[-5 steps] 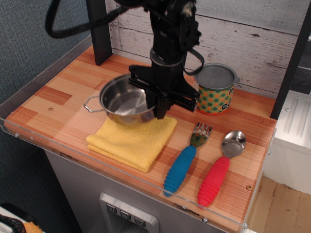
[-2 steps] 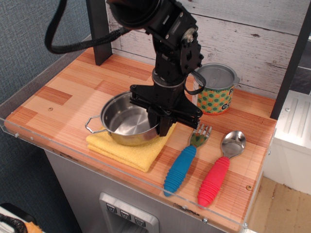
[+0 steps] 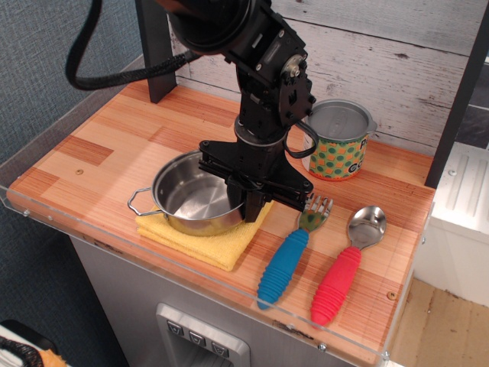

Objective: Put the pot above on yellow cloth

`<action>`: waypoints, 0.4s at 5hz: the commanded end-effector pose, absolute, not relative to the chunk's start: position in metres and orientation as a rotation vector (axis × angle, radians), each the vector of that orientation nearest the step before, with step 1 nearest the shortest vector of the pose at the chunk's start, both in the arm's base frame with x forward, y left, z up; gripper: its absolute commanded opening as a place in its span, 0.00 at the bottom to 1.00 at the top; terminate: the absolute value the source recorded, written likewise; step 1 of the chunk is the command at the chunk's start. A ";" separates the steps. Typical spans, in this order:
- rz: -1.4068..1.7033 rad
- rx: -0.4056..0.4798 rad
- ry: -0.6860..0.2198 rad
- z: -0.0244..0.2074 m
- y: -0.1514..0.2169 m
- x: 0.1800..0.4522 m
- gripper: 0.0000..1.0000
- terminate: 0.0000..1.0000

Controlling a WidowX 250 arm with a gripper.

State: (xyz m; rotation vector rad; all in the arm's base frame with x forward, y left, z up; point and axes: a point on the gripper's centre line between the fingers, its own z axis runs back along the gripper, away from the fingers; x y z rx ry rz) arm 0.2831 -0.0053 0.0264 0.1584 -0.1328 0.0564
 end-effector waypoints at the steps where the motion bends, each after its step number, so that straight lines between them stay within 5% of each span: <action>1: 0.037 0.139 -0.153 0.036 -0.010 0.292 1.00 0.00; 2: 0.050 0.145 -0.164 0.045 -0.008 0.292 1.00 0.00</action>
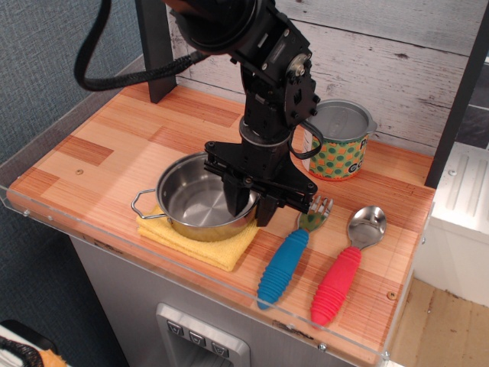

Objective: Put the pot above on yellow cloth

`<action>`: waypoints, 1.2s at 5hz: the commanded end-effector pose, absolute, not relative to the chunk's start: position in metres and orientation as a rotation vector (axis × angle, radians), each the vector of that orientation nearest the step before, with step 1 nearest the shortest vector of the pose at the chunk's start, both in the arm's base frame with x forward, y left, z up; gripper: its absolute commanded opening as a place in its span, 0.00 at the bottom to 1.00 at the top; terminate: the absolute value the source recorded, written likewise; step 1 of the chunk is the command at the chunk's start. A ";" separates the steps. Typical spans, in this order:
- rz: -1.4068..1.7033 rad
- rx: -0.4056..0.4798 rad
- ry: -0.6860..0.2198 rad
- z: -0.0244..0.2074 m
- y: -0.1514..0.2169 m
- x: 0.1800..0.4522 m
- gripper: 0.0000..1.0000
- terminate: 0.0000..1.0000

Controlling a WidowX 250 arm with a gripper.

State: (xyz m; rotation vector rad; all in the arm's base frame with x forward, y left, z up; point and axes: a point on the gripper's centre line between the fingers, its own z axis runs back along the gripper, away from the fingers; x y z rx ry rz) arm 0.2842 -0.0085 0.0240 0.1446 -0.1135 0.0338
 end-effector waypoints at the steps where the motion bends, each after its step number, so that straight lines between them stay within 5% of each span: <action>1: 0.074 0.132 -0.186 0.062 -0.006 0.291 1.00 0.00; 4: 0.111 0.098 -0.209 0.113 0.014 0.304 1.00 0.00; 6: 0.138 0.097 -0.209 0.126 0.038 0.308 1.00 0.00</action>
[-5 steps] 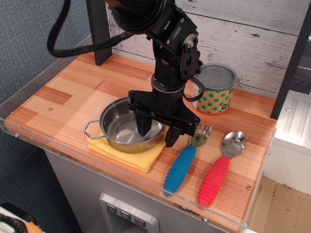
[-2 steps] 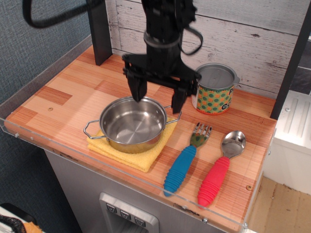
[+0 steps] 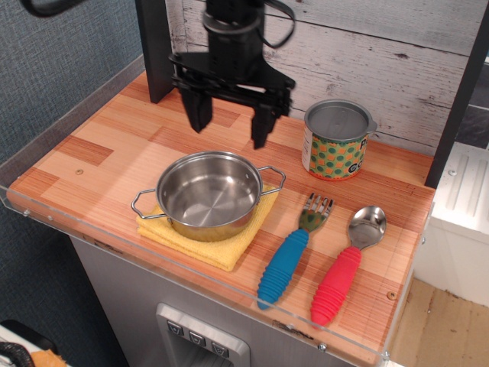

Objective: Put the pot above on yellow cloth

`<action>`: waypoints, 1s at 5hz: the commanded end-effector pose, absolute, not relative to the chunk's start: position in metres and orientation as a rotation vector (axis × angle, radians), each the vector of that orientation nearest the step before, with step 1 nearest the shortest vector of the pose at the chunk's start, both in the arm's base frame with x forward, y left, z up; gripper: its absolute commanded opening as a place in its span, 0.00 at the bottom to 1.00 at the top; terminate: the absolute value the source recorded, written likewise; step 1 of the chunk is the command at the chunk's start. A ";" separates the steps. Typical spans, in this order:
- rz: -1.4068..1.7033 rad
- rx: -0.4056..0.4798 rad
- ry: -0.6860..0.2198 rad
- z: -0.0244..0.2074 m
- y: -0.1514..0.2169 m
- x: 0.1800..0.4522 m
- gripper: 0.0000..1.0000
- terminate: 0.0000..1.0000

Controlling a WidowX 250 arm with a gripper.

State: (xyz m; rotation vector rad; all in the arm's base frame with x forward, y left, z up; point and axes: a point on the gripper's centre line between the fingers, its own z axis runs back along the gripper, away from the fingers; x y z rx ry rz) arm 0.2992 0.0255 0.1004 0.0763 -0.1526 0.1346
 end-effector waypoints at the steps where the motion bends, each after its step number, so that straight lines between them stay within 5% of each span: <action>1: 0.177 0.101 -0.187 0.124 0.058 0.306 1.00 0.00; 5: 0.333 0.109 -0.119 0.100 0.112 0.262 1.00 0.00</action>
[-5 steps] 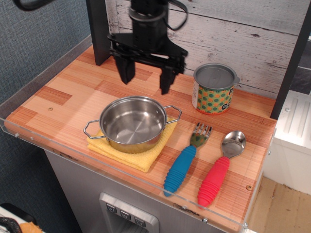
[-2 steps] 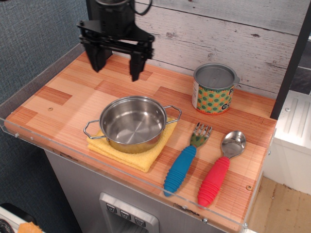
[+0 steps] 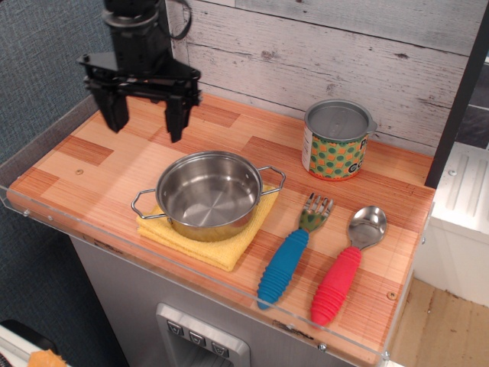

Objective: Put the pot above on yellow cloth

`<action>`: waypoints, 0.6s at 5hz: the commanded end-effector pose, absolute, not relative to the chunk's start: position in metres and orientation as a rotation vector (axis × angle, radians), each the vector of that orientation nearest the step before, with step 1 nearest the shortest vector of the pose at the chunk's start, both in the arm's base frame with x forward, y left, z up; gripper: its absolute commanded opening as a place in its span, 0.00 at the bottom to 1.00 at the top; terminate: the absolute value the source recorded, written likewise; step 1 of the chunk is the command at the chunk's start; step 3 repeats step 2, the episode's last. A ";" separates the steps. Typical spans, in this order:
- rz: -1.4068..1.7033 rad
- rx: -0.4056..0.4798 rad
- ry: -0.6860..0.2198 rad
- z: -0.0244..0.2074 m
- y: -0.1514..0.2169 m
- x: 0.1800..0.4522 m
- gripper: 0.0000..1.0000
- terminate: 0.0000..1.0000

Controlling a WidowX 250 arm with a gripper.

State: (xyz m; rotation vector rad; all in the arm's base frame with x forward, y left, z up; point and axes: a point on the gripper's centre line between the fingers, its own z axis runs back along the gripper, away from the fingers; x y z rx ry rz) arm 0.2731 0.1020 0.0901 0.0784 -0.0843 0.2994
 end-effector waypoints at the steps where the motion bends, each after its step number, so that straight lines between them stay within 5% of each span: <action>1: 0.338 0.109 -0.130 0.098 0.118 0.248 1.00 0.00; 2: 0.330 0.116 -0.139 0.094 0.124 0.234 1.00 1.00; 3: 0.330 0.116 -0.139 0.094 0.124 0.234 1.00 1.00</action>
